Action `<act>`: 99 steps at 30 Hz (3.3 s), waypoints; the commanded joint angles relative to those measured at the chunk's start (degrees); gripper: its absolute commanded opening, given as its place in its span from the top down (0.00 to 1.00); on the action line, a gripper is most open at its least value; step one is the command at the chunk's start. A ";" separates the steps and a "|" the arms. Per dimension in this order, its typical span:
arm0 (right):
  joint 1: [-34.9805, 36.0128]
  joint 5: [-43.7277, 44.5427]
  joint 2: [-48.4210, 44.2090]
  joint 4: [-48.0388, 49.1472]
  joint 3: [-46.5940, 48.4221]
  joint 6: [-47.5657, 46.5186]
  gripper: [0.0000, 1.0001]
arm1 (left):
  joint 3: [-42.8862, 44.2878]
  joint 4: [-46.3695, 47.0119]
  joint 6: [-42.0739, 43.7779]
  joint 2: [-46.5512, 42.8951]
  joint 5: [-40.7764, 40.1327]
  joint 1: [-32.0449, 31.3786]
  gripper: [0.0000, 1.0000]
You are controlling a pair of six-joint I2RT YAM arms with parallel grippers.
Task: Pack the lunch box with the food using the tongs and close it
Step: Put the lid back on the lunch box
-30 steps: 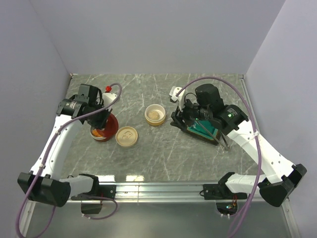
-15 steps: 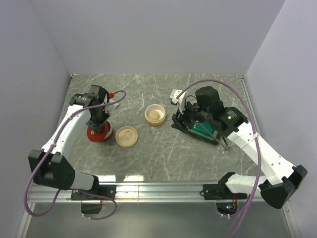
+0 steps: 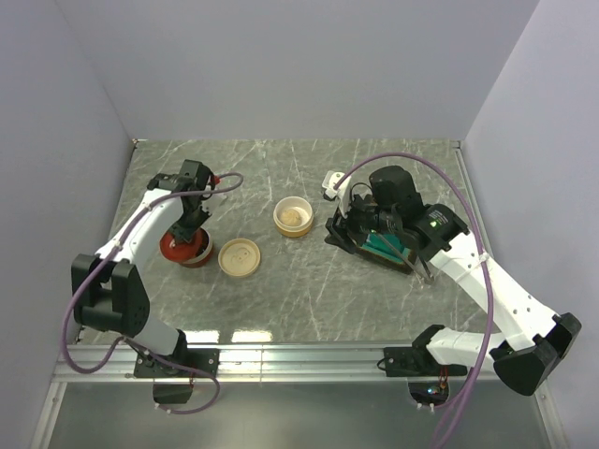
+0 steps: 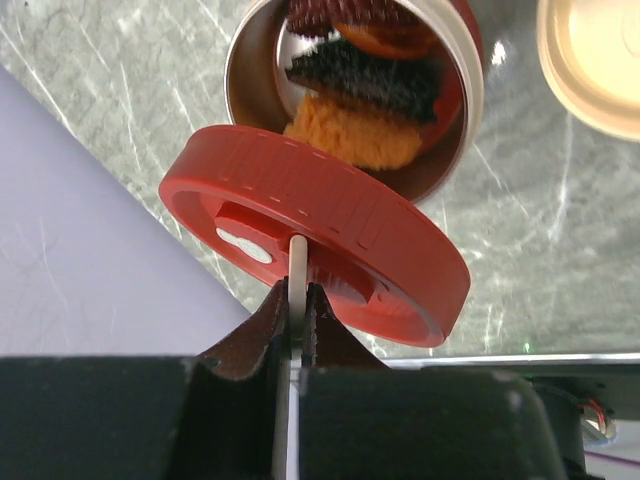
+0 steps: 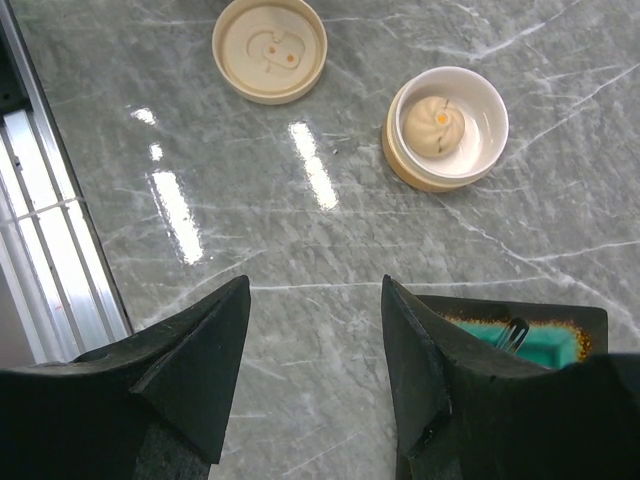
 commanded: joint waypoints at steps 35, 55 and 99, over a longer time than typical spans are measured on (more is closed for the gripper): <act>-0.34 0.52 -1.44 1.11 -0.26 -0.27 0.39 | 3.95 7.59 1.08 12.88 4.91 -0.82 0.76; -0.52 0.70 -2.14 0.94 -0.53 -0.09 0.39 | 2.20 7.41 2.13 9.81 6.84 2.78 0.69; -0.61 0.43 -2.58 0.85 -1.49 -0.27 0.39 | 1.58 7.24 3.98 7.87 13.18 10.52 0.69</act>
